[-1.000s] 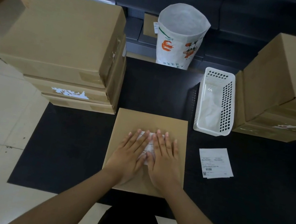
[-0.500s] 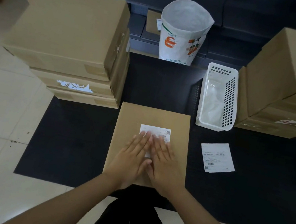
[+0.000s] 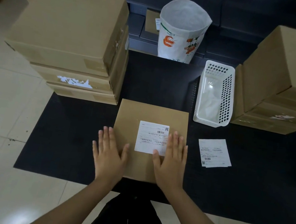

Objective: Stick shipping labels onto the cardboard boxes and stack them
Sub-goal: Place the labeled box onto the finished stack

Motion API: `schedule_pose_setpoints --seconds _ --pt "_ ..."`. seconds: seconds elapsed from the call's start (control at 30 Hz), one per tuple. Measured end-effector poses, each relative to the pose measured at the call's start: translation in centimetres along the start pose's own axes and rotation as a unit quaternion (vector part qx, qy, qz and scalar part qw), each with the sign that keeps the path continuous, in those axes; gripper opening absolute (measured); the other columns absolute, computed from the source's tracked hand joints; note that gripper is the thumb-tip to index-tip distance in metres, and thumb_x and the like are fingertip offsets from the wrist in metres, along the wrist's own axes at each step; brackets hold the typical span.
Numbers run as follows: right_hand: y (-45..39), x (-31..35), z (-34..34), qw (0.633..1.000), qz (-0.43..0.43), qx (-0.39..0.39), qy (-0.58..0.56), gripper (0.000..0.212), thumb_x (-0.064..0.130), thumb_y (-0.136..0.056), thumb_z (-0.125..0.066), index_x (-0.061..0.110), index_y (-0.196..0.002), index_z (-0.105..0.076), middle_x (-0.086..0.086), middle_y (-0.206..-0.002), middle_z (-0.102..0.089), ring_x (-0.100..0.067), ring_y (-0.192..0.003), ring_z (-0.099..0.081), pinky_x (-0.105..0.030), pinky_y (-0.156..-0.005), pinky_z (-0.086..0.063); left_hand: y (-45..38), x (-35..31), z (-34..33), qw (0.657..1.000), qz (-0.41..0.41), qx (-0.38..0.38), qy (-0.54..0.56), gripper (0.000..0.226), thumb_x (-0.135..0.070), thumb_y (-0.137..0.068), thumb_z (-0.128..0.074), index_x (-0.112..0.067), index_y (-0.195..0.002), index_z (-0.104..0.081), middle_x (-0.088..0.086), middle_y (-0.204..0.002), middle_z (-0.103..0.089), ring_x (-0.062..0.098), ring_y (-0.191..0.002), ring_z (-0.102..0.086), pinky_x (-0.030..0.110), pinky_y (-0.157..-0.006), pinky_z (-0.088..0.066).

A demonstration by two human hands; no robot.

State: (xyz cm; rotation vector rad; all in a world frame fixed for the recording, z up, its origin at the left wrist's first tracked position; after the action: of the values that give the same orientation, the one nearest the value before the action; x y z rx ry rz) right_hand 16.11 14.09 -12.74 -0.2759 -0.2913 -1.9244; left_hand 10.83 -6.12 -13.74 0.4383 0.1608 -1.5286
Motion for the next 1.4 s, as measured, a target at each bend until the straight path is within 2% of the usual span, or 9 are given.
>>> schedule_pose_setpoints --seconds 0.07,0.13,0.2,0.27,0.4,0.63,0.87,1.07,1.4 --pt "0.6 -2.4 1.7 0.993 -0.074 -0.063 -0.062 0.072 0.052 -0.094 -0.034 0.012 -0.153 -0.019 -0.004 -0.16 -0.016 -0.021 -0.148 -0.011 -0.039 -0.119 -0.011 -0.3 1.5 0.2 0.997 0.021 0.018 0.069 0.08 -0.061 -0.092 -0.033 -0.012 -0.152 -0.013 0.005 -0.159 -0.016 0.019 -0.147 -0.006 0.038 -0.119 -0.01" --pt "2.0 -5.7 2.0 0.971 -0.185 -0.089 -0.119 0.069 0.054 -0.094 -0.041 0.013 -0.148 -0.031 -0.007 -0.152 -0.036 -0.023 -0.139 -0.031 -0.042 -0.112 -0.026 -0.1 2.5 -0.4 0.98 0.037 0.061 0.183 0.072 -0.063 -0.089 -0.04 -0.018 -0.144 -0.031 0.0 -0.144 -0.041 0.022 -0.139 -0.031 0.038 -0.109 -0.032" --pt "3.6 -7.9 0.1 0.941 -0.273 -0.042 -0.194 0.066 0.06 -0.092 -0.041 0.017 -0.141 -0.04 -0.007 -0.14 -0.048 -0.023 -0.126 -0.046 -0.043 -0.103 -0.037 0.5 2.8 -1.3 0.944 0.084 0.099 0.304 0.068 -0.065 -0.084 -0.046 -0.024 -0.137 -0.039 -0.008 -0.124 -0.054 0.015 -0.115 -0.054 0.03 -0.091 -0.045" --pt "4.3 -8.5 -1.7 0.907 -0.313 0.0 -0.281 0.063 0.064 -0.089 -0.041 0.019 -0.132 -0.05 -0.003 -0.128 -0.055 -0.019 -0.111 -0.053 -0.04 -0.093 -0.045 0.7 3.2 -1.7 0.928 0.116 0.095 0.34 0.068 -0.064 -0.081 -0.052 -0.027 -0.137 -0.04 -0.014 -0.115 -0.056 0.004 -0.097 -0.056 0.02 -0.079 -0.045" --pt "4.2 -8.6 -1.6 0.903 -0.318 -0.019 -0.288 0.063 0.067 -0.087 -0.043 0.019 -0.125 -0.057 0.0 -0.119 -0.059 -0.018 -0.105 -0.056 -0.044 -0.092 -0.047 0.7 4.0 -2.0 0.923 0.141 0.071 0.352 0.064 -0.061 -0.08 -0.06 -0.031 -0.134 -0.045 -0.023 -0.102 -0.055 -0.005 -0.088 -0.055 0.011 -0.068 -0.042" --pt "4.2 -8.2 -1.1 0.905 -0.307 -0.02 -0.294 0.063 0.068 -0.086 -0.041 0.02 -0.122 -0.062 0.002 -0.11 -0.061 -0.015 -0.098 -0.057 -0.039 -0.085 -0.049 1.1 3.9 -1.5 0.924 0.138 0.056 0.353 0.064 -0.059 -0.082 -0.06 -0.024 -0.135 -0.048 -0.015 -0.109 -0.058 0.001 -0.092 -0.056 0.016 -0.076 -0.044" --pt "6.1 -9.9 1.2 0.905 -0.299 -0.054 -0.298 0.064 0.07 -0.086 -0.039 0.022 -0.122 -0.063 0.002 -0.111 -0.062 -0.015 -0.099 -0.057 -0.036 -0.083 -0.049 3.3 1.8 -0.5 0.925 0.104 0.038 0.363 0.063 -0.063 -0.08 -0.058 -0.028 -0.132 -0.049 -0.02 -0.105 -0.059 -0.003 -0.091 -0.057 0.011 -0.067 -0.042" --pt "8.5 -16.4 4.8 0.891 -0.309 -0.088 -0.321 0.065 0.067 -0.087 -0.04 0.018 -0.121 -0.063 0.0 -0.109 -0.063 -0.015 -0.094 -0.058 -0.033 -0.074 -0.047 6.2 -5.1 -1.6 0.926 0.06 0.041 0.369 0.06 -0.059 -0.081 -0.06 -0.029 -0.132 -0.049 -0.016 -0.108 -0.061 -0.002 -0.092 -0.058 0.014 -0.07 -0.044" --pt "12.3 -34.3 14.1 0.879 -0.326 -0.106 -0.333 0.055 0.064 -0.087 -0.048 0.02 -0.115 -0.067 0.0 -0.109 -0.068 -0.019 -0.098 -0.061 -0.04 -0.087 -0.051 16.1 -20.5 -8.4 0.923 0.079 0.028 0.375 0.062 -0.064 -0.078 -0.059 -0.025 -0.127 -0.054 -0.021 -0.095 -0.059 -0.003 -0.084 -0.056 0.016 -0.064 -0.043"
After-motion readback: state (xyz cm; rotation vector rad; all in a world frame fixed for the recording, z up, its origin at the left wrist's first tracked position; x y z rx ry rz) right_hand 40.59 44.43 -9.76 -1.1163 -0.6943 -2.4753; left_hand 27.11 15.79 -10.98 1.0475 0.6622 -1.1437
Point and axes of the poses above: each hand's wrist, its own y-axis away from the middle knuckle, its own z-axis out of the back of the hand, x = y × z, the point moved 9 cm from there along -y, towards the middle knuckle
